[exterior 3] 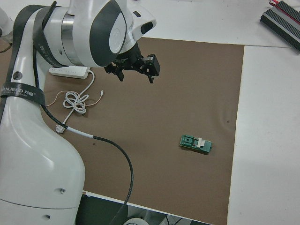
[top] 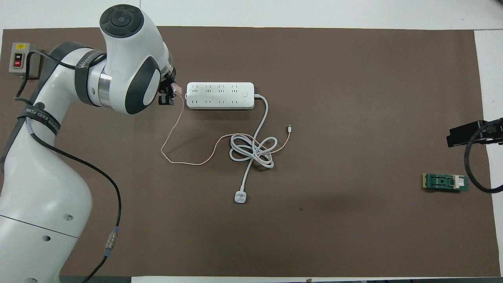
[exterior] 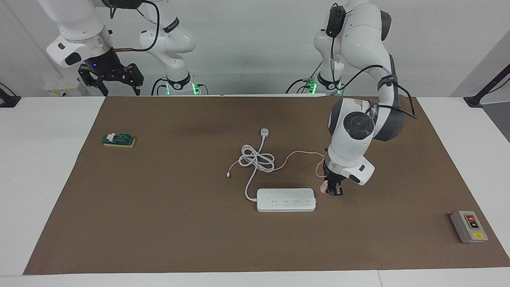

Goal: Plug charger into power strip
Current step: 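Push the charger prongs into the strip socket with the left gripper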

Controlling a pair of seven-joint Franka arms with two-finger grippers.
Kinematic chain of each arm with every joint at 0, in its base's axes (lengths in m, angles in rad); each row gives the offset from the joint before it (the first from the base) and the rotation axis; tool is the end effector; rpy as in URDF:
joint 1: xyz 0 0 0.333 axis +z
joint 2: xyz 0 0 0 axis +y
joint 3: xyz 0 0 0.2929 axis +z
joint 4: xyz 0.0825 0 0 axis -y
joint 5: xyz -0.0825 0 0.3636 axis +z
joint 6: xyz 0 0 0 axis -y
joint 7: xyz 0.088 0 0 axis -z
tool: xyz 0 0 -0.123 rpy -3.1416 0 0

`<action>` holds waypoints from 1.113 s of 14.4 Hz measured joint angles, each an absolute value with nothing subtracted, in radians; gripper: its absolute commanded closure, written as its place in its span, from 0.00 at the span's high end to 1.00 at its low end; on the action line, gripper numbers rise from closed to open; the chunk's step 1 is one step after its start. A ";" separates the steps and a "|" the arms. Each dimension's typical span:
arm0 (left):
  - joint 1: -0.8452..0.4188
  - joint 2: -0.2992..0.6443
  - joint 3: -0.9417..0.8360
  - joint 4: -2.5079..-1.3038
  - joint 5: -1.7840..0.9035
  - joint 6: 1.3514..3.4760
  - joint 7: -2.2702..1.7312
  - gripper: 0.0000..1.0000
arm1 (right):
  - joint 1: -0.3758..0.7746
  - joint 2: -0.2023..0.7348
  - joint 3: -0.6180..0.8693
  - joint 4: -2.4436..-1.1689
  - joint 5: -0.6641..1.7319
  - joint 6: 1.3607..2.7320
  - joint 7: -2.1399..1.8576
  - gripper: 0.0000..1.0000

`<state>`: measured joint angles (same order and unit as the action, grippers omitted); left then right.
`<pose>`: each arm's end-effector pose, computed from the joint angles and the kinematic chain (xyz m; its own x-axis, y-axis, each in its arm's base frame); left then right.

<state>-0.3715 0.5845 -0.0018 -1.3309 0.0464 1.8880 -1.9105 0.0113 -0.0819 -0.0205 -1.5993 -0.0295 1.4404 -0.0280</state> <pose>0.6396 -0.2458 0.3613 0.0486 0.9976 0.0495 0.9988 -0.0481 -0.0119 0.4952 -0.0089 0.6041 0.9969 0.0152 -0.0776 0.0172 -0.9995 0.0256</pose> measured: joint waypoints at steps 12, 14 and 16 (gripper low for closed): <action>-0.438 0.616 0.000 -1.323 0.049 1.869 -1.981 0.00 | 0.011 -0.082 -0.021 -1.599 -0.029 1.440 -0.028 1.00; -0.445 0.616 -0.001 -1.322 0.049 1.861 -1.990 0.00 | 0.011 -0.082 -0.020 -1.599 -0.029 1.440 -0.028 1.00; -0.452 0.616 -0.001 -1.321 0.050 1.854 -1.999 0.00 | 0.011 -0.082 -0.020 -1.599 -0.029 1.440 -0.028 1.00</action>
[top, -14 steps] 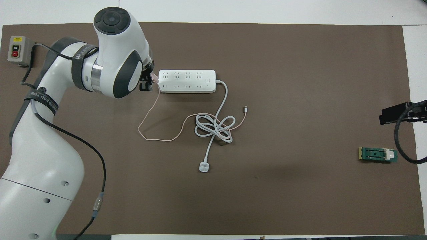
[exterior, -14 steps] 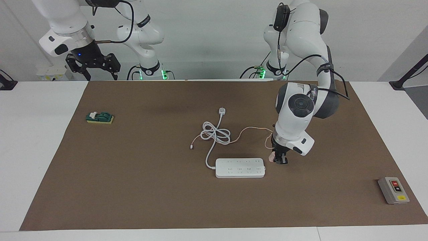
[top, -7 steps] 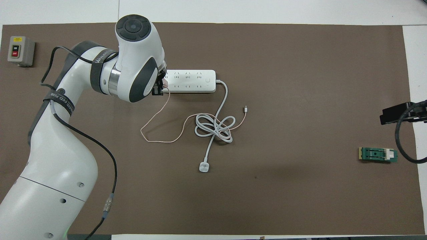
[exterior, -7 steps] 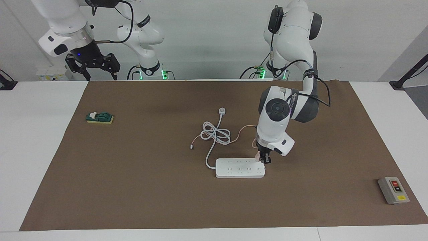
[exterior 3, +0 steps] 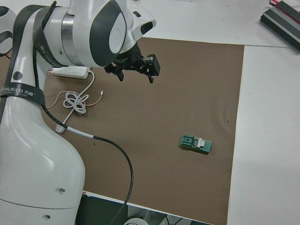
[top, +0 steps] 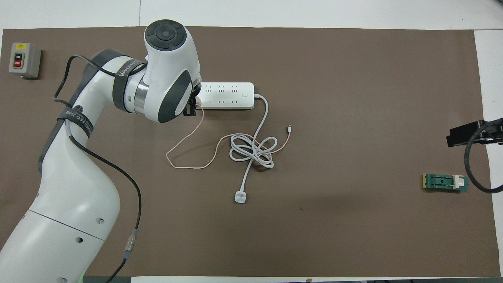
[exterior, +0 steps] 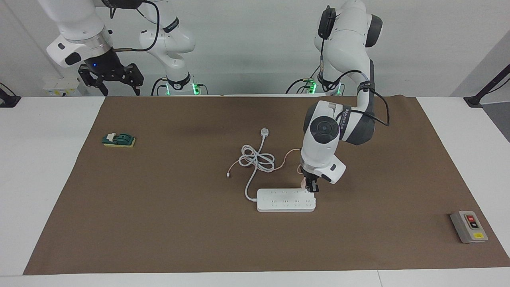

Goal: Plug charger into power strip
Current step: 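Push the charger prongs into the strip socket with the left gripper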

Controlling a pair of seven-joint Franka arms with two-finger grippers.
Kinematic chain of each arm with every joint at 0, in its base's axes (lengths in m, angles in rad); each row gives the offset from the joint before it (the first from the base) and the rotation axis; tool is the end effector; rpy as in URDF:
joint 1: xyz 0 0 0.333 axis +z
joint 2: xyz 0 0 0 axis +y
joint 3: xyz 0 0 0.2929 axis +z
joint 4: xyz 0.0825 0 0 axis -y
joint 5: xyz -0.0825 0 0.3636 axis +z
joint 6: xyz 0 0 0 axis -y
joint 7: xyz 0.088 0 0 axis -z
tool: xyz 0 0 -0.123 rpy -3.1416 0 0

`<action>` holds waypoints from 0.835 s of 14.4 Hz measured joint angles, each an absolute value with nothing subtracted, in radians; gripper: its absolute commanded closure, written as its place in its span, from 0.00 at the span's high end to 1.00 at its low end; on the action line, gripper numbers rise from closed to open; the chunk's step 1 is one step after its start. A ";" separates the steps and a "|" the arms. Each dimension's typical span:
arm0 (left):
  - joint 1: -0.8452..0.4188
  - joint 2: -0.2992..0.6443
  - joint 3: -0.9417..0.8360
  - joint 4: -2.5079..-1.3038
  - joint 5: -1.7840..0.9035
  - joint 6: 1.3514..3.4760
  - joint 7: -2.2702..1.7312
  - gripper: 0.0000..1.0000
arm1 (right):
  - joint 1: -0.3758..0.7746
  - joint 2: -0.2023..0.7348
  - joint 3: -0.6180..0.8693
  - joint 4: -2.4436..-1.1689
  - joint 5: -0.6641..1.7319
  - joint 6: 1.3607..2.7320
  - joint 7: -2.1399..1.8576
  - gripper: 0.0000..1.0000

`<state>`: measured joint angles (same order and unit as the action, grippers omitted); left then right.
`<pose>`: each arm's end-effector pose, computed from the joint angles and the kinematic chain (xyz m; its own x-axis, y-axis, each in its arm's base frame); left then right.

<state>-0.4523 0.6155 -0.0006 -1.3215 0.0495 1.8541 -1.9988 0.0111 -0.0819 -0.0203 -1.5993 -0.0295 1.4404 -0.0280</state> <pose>0.6163 -0.2947 0.3416 0.0426 0.9962 0.0762 0.9977 -0.0384 -0.0566 0.4952 -0.0089 0.6041 0.9969 0.0152 -0.0776 0.0172 -0.9995 0.0256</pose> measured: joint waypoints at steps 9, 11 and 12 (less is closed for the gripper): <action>-0.462 0.616 0.003 -1.320 0.094 1.835 -2.002 0.00 | 0.011 -0.082 -0.021 -1.599 -0.029 1.440 -0.028 1.00; -0.461 0.621 0.006 -1.322 0.100 1.836 -1.995 0.00 | 0.011 -0.083 -0.021 -1.599 -0.029 1.440 -0.028 1.00; -0.460 0.624 0.006 -1.322 0.100 1.837 -1.990 0.00 | 0.011 -0.083 -0.021 -1.599 -0.029 1.440 -0.028 1.00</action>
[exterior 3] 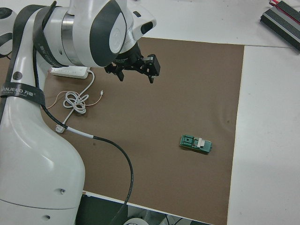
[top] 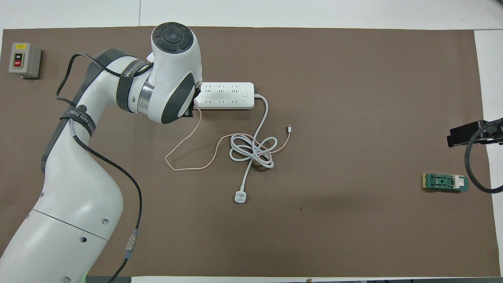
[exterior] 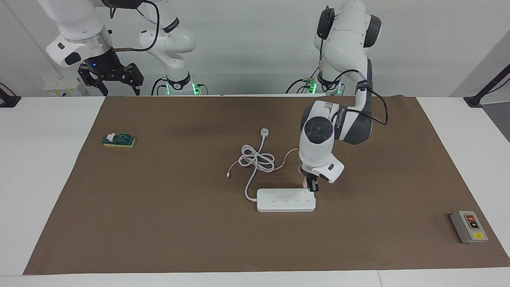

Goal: Plug charger into power strip
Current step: 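Push the charger prongs into the strip socket with the left gripper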

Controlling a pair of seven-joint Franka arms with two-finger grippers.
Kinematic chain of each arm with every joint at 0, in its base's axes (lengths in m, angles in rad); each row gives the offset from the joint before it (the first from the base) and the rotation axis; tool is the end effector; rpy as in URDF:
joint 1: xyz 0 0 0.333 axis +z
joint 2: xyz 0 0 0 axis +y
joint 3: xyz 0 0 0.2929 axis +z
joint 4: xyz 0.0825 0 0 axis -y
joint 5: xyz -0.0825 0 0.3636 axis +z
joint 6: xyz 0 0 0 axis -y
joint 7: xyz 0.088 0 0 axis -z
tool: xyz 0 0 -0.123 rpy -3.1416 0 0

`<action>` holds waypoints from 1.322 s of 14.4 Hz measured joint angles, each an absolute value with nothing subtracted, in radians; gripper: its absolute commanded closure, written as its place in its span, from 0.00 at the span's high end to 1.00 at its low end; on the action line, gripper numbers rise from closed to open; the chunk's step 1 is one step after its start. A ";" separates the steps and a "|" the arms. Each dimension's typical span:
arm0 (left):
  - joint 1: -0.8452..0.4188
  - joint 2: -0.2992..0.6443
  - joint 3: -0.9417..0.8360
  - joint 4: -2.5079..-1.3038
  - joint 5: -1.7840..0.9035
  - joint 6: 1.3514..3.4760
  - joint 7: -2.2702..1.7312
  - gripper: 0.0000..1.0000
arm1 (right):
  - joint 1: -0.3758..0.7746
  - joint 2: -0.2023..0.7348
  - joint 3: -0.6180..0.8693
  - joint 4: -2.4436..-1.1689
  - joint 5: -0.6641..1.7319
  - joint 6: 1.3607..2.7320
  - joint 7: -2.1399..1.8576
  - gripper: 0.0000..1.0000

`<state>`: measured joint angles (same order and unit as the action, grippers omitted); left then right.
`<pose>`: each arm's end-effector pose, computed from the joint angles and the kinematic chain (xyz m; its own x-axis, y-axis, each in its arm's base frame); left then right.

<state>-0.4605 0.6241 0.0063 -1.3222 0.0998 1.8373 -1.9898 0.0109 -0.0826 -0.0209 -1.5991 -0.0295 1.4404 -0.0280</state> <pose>0.6157 -0.2909 0.3345 0.0712 0.9886 0.1328 0.9961 -0.0635 -0.0614 0.4950 -0.0093 0.6045 0.9969 0.0144 -0.0767 0.0164 -0.9995 0.0256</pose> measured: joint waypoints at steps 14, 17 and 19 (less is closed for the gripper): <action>-0.459 0.643 0.007 -1.315 0.100 1.868 -1.958 0.00 | 0.011 -0.083 -0.021 -1.599 -0.029 1.440 -0.028 1.00; -0.458 0.645 0.007 -1.308 0.100 1.877 -1.958 0.00 | 0.011 -0.083 -0.021 -1.599 -0.029 1.440 -0.028 1.00; -0.458 0.650 0.007 -1.308 0.100 1.887 -1.958 0.00 | 0.011 -0.083 -0.021 -1.599 -0.029 1.440 -0.028 1.00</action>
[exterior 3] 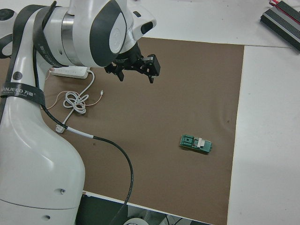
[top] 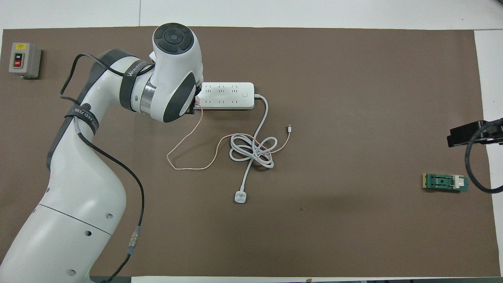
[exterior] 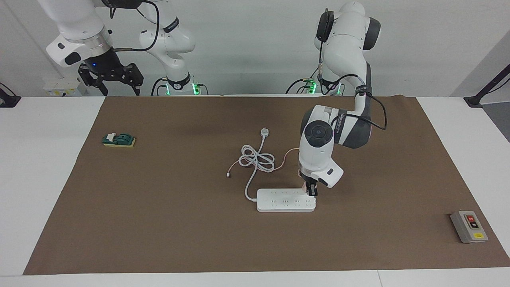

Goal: Plug charger into power strip
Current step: 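Push the charger prongs into the strip socket with the left gripper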

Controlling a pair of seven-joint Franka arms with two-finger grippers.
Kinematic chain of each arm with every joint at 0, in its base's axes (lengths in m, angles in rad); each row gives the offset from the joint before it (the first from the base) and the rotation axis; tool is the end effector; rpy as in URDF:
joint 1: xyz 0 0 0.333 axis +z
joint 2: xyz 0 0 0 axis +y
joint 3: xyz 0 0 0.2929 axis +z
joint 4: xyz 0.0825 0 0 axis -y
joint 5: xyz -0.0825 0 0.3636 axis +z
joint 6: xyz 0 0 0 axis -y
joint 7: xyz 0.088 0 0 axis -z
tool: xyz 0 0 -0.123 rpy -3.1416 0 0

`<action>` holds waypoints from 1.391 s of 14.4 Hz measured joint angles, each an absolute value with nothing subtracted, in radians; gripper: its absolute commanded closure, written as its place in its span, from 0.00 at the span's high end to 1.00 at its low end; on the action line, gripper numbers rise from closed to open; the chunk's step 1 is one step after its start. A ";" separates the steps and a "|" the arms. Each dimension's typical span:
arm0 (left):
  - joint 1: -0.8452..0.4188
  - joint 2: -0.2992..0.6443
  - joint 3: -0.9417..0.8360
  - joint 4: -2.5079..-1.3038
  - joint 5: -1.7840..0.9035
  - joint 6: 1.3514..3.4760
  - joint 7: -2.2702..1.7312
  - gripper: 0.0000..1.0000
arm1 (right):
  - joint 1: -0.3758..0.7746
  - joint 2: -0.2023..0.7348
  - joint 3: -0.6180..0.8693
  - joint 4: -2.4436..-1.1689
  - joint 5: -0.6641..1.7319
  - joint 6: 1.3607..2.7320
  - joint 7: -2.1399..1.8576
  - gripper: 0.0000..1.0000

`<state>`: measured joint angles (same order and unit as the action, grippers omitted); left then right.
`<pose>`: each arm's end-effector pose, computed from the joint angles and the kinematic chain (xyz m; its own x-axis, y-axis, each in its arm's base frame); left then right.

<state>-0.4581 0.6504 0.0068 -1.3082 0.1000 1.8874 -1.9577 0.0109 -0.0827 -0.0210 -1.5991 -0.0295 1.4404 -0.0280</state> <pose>0.6244 -0.2937 0.3265 0.1011 0.9880 0.1168 0.9947 -0.0982 -0.0309 0.4949 -0.0094 0.6046 0.9970 0.0143 -0.0766 0.0163 -0.9995 0.0256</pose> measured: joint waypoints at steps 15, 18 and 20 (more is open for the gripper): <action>-0.468 0.677 0.008 -1.299 0.125 1.892 -1.957 0.00 | 0.011 -0.083 -0.021 -1.599 -0.029 1.440 -0.028 1.00; -0.477 0.679 0.012 -1.298 0.138 1.892 -1.957 0.00 | 0.011 -0.083 -0.021 -1.599 -0.029 1.440 -0.028 1.00; -0.482 0.685 0.015 -1.297 0.144 1.894 -1.957 0.00 | 0.011 -0.083 -0.021 -1.599 -0.029 1.440 -0.028 1.00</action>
